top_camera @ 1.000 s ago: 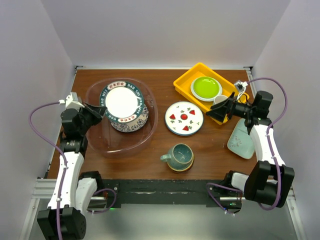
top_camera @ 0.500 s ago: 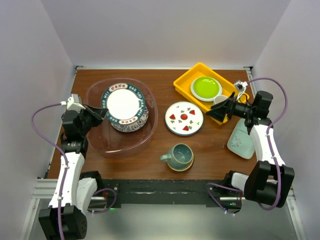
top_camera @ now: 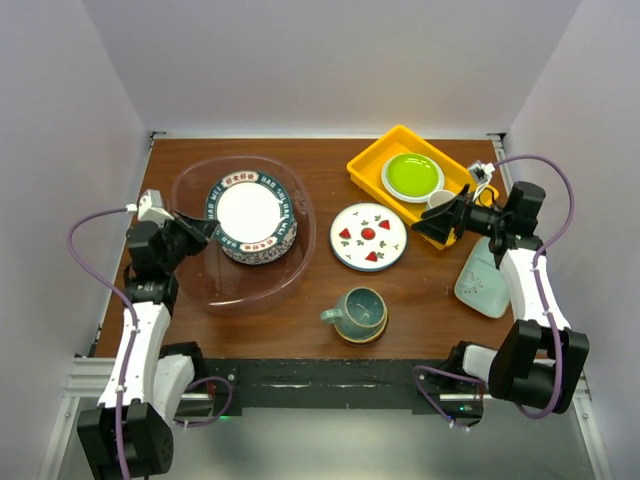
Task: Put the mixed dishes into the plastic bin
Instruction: Place the plate in the plastic bin, then pick up the plate at the center of the board.
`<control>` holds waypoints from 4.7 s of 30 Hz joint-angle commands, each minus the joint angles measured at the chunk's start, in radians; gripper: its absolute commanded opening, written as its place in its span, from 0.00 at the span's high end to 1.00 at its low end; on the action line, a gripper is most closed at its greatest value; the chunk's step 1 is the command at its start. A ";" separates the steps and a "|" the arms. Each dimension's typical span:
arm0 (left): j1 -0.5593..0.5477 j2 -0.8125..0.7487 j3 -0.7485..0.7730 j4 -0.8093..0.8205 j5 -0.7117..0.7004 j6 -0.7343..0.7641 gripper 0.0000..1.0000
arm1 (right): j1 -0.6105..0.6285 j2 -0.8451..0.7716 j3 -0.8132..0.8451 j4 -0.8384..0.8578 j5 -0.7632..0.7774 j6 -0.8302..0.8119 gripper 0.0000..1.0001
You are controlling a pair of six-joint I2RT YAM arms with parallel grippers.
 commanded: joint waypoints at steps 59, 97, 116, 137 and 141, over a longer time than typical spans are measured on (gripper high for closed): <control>-0.134 0.354 0.302 -0.250 -0.345 0.076 0.38 | -0.003 0.003 0.050 -0.021 0.007 -0.039 0.02; -0.134 -0.072 0.154 -0.127 -0.017 0.525 0.00 | -0.012 0.017 0.148 -0.363 0.054 -0.457 0.02; -0.134 -0.166 0.083 -0.081 0.046 0.513 0.00 | -0.012 0.026 0.154 -0.475 0.070 -0.643 0.02; -0.132 -0.175 0.077 -0.066 0.072 0.508 0.00 | 0.051 0.035 0.231 -0.665 0.198 -0.856 0.02; -0.132 -0.177 0.077 -0.065 0.075 0.507 0.00 | 0.086 0.026 0.249 -0.697 0.266 -0.882 0.02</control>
